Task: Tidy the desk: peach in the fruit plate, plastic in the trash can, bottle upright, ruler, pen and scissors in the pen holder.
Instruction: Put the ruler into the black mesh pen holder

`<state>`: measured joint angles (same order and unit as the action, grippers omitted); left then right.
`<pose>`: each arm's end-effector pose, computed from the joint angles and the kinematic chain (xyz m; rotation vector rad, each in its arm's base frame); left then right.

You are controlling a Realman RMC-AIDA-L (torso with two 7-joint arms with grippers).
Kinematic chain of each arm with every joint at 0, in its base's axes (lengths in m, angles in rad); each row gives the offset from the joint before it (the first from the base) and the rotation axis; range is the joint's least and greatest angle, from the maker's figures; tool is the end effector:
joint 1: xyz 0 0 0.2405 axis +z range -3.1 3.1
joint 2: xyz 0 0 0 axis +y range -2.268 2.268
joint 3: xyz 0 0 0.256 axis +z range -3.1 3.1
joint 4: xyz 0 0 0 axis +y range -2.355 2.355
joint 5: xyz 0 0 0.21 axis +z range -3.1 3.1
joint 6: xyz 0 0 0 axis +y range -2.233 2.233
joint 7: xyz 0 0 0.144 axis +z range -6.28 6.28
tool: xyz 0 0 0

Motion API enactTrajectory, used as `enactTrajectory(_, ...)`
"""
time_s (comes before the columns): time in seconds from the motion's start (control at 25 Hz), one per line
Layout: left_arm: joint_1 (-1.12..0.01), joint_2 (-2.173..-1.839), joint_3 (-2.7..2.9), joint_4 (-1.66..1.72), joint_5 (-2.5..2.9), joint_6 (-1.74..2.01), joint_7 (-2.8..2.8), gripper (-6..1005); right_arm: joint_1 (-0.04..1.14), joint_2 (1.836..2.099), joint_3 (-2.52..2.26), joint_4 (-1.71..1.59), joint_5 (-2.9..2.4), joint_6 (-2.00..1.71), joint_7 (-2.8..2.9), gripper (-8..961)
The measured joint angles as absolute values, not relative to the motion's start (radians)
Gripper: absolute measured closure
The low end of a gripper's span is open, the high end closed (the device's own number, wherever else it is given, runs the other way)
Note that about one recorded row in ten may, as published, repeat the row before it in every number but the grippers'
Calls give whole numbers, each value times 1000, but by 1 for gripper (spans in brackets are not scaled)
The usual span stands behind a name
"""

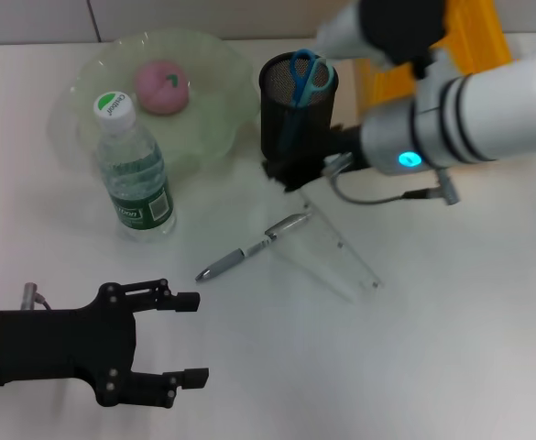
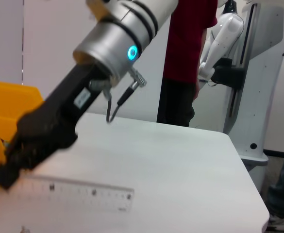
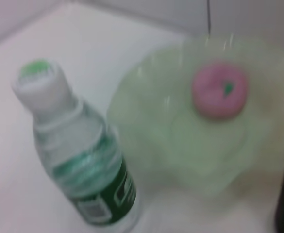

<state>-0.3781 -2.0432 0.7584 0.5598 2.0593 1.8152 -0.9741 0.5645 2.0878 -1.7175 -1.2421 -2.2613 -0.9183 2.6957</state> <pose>-0.2965 0.2419 -0.0107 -2.9735 -0.2655 -0.7689 0.1274 0.3675 -0.0762 -2.5730 0.9065 0.1281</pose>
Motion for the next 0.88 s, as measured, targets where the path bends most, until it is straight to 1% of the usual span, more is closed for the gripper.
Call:
enactTrajectory(0.12,-376,-2043,754,561,2058,1817,-980,173,473,2092,-1674,-1309,-2178,-883,2548,948)
enactTrajectory(0.24,-376,-2043,746,563,2058,1830,-985,173,395,2091,-1615,-1318,-1963,-851,2337,948)
enactTrajectory(0.44,-378,-2039,723,561,2058,1853,-994,173,322,2083,-1514,-1266,-1585,-891,2011,949)
enactTrajectory(0.64,-382,-2041,718,560,2057,1854,-998,173,305,2083,-1390,-1148,-1304,-1038,1764,949)
enactTrajectory(0.88,-384,-2046,707,560,2057,1855,-999,173,344,2081,-1250,-894,-1028,-1257,1518,948)
